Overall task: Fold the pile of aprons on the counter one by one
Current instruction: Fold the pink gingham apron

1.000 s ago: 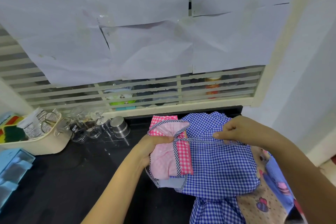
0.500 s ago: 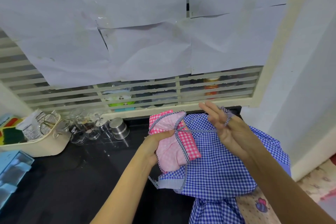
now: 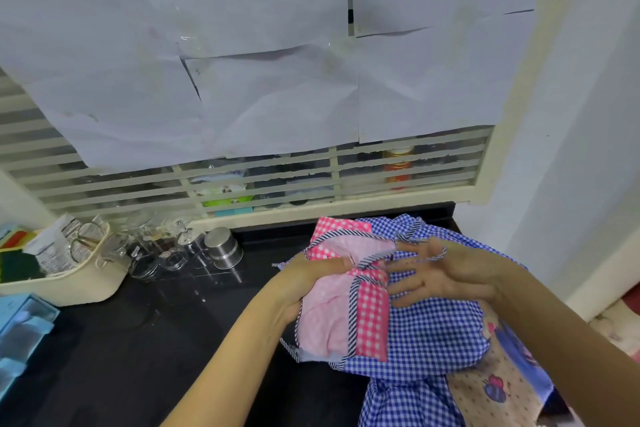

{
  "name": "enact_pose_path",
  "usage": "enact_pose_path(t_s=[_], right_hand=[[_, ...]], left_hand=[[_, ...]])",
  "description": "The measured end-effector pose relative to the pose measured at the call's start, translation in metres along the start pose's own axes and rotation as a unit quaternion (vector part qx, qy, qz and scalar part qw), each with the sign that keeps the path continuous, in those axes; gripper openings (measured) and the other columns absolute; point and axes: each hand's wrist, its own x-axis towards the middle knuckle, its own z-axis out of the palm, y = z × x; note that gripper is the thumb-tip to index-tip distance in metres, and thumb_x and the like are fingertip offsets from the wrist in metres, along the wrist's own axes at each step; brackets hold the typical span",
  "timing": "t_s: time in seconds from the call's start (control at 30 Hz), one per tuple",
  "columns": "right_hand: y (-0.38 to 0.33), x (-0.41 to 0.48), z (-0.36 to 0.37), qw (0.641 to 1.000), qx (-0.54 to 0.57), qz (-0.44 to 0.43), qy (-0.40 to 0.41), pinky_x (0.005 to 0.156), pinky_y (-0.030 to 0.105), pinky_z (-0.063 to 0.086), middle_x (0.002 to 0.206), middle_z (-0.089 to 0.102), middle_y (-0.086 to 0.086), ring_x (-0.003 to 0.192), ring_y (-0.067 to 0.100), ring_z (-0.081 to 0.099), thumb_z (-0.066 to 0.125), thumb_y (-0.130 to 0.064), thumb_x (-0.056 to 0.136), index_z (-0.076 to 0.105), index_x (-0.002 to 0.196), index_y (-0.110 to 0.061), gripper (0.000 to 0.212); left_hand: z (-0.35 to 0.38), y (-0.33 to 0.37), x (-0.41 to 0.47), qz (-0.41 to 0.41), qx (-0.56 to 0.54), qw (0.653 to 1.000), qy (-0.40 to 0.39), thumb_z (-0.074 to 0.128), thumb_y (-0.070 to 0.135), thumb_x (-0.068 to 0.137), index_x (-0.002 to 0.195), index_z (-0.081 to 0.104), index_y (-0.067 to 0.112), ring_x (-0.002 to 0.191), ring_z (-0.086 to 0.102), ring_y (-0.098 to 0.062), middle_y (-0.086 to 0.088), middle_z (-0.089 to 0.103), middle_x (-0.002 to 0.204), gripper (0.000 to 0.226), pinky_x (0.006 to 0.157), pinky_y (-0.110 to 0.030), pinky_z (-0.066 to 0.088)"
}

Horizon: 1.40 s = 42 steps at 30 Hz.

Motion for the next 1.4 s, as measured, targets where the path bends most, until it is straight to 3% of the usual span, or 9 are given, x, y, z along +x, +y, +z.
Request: enact_pose_path(t_s=[0.2, 0.33, 0.43, 0.57, 0.77, 0.97, 1.07, 1.2, 1.4], right_hand=[[-0.023, 0.0, 0.011, 0.989, -0.142, 0.018, -0.023, 0.094, 0.051, 0.05, 0.136, 0.054, 0.014, 0.117, 0.039, 0.057, 0.08, -0.059, 0.057, 0.044, 0.136, -0.023, 0.094], [-0.026, 0.006, 0.023, 0.953, -0.277, 0.01, 0.126, 0.097, 0.037, 0.05, 0.144, 0.045, 0.013, 0.103, 0.02, 0.068, 0.071, -0.076, 0.049, 0.013, 0.152, -0.028, 0.127], [-0.029, 0.013, 0.031, 0.91, -0.351, 0.013, 0.222, 0.087, 0.027, 0.051, 0.129, 0.06, 0.015, 0.082, 0.019, 0.073, 0.052, -0.069, 0.073, -0.001, 0.152, -0.029, 0.103], [-0.04, 0.008, 0.031, 0.922, -0.303, -0.014, 0.241, 0.069, 0.034, 0.058, 0.098, 0.074, 0.009, 0.073, 0.026, 0.071, 0.039, -0.071, 0.076, 0.024, 0.146, -0.032, 0.081], [-0.051, 0.005, 0.03, 0.927, -0.26, -0.169, 0.21, 0.065, 0.028, 0.058, 0.137, 0.053, 0.001, 0.098, 0.021, 0.07, 0.046, -0.019, 0.098, 0.028, 0.143, -0.049, 0.057], [-0.055, 0.009, 0.025, 0.876, -0.028, -0.366, 0.312, 0.066, 0.018, 0.057, 0.118, 0.066, 0.006, 0.083, 0.014, 0.072, 0.052, -0.005, 0.095, 0.037, 0.144, -0.023, 0.054], [-0.053, 0.01, 0.03, 0.906, 0.026, -0.317, 0.28, 0.079, 0.031, 0.057, 0.134, 0.053, 0.018, 0.108, 0.027, 0.065, 0.07, -0.037, 0.08, 0.04, 0.137, -0.016, 0.067], [-0.046, 0.005, 0.038, 0.976, 0.023, -0.127, 0.175, 0.079, 0.055, 0.054, 0.15, 0.031, 0.019, 0.123, 0.043, 0.05, 0.083, -0.072, 0.027, 0.027, 0.146, -0.037, 0.136], [-0.04, -0.007, 0.059, 0.992, -0.096, -0.064, -0.047, 0.087, 0.052, 0.052, 0.133, 0.059, 0.004, 0.119, 0.031, 0.058, 0.084, -0.059, 0.047, 0.054, 0.128, -0.038, 0.089]], left_hand=[[0.005, 0.006, 0.004, -0.013, 0.043, 0.999, 0.002, 0.077, 0.01, 0.068, 0.111, 0.065, 0.004, 0.104, 0.065, -0.035, -0.019, 0.069, 0.112, 0.045, 0.094, -0.045, 0.052], [-0.002, 0.009, 0.011, 0.02, -0.063, 0.992, 0.108, 0.08, 0.014, 0.068, 0.109, 0.065, -0.001, 0.099, 0.067, -0.035, -0.021, 0.07, 0.106, 0.047, 0.084, -0.041, 0.055], [-0.005, 0.013, 0.014, 0.037, -0.109, 0.981, 0.158, 0.076, 0.019, 0.075, 0.107, 0.067, 0.001, 0.097, 0.068, -0.033, -0.019, 0.072, 0.102, 0.038, 0.087, -0.043, 0.055], [-0.016, 0.026, 0.01, 0.086, -0.114, 0.973, 0.182, 0.077, 0.021, 0.07, 0.107, 0.067, 0.002, 0.096, 0.069, -0.031, -0.017, 0.072, 0.102, 0.042, 0.086, -0.042, 0.055], [-0.022, 0.025, 0.0, 0.07, -0.092, 0.985, 0.127, 0.076, 0.017, 0.065, 0.108, 0.067, 0.001, 0.093, 0.069, -0.03, -0.018, 0.071, 0.104, 0.047, 0.08, -0.038, 0.057], [-0.005, 0.016, -0.002, 0.063, -0.021, 0.995, 0.069, 0.086, 0.011, 0.064, 0.113, 0.066, 0.001, 0.105, 0.065, -0.036, -0.019, 0.068, 0.112, 0.054, 0.094, -0.047, 0.051], [0.005, 0.018, -0.002, 0.086, -0.026, 0.991, 0.1, 0.083, 0.015, 0.058, 0.109, 0.068, 0.002, 0.101, 0.067, -0.035, -0.017, 0.071, 0.106, 0.054, 0.092, -0.046, 0.052], [0.009, 0.024, -0.001, 0.108, -0.063, 0.984, 0.13, 0.082, 0.018, 0.056, 0.102, 0.069, 0.004, 0.097, 0.068, -0.032, -0.015, 0.072, 0.102, 0.049, 0.09, -0.046, 0.053], [0.011, 0.032, -0.01, 0.076, -0.021, 0.996, 0.04, 0.076, 0.01, 0.064, 0.098, 0.07, 0.005, 0.086, 0.07, -0.027, -0.016, 0.072, 0.1, 0.035, 0.078, -0.036, 0.058]])
